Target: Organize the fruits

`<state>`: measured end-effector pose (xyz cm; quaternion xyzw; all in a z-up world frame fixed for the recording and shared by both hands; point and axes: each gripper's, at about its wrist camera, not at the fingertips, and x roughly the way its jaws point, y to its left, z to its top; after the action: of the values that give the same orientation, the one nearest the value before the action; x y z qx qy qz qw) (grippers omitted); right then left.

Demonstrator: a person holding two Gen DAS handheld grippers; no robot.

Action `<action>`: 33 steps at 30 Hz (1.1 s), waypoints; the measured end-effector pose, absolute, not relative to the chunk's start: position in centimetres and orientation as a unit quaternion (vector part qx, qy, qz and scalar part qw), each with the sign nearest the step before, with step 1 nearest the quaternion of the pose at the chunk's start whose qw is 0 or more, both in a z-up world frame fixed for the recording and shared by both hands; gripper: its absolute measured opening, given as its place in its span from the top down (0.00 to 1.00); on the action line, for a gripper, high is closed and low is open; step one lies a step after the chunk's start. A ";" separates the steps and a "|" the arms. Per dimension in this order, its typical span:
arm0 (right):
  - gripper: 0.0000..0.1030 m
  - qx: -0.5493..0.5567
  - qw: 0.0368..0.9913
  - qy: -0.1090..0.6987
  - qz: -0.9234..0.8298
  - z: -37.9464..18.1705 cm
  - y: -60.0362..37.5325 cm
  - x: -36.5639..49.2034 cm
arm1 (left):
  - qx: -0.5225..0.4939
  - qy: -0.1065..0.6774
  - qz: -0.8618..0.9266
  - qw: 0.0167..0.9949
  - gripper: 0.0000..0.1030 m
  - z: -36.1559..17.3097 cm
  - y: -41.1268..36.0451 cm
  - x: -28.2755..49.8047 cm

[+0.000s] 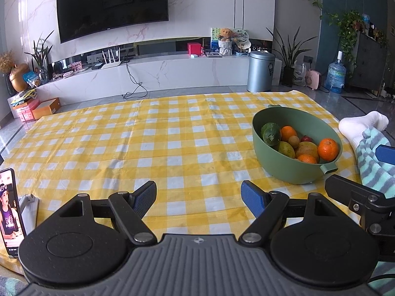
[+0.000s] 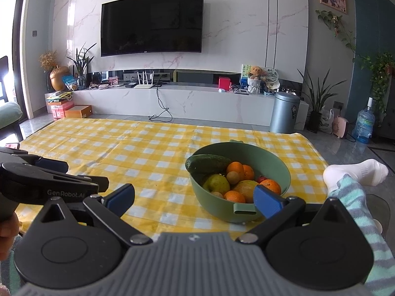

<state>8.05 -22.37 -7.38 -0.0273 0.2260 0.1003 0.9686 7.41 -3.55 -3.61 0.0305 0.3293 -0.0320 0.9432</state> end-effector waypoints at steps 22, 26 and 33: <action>0.04 -0.031 0.968 0.229 0.102 -7.5 -22.1 8.2 | 0.029 0.330 -0.032 0.943 0.11 -3.6 -3.5 7.4; 0.04 -0.030 0.968 0.229 0.102 -7.5 -22.1 8.2 | 0.029 0.329 -0.032 0.943 0.11 -3.5 -3.4 7.4; 0.04 -0.024 0.968 0.231 0.097 -7.6 -22.3 8.1 | 0.029 0.329 -0.032 0.943 0.11 -3.5 -3.4 7.3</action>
<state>8.13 -22.28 -7.58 -0.0244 0.2308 0.0970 0.9678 7.31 -3.42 -3.49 0.0290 0.3290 -0.0325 0.9433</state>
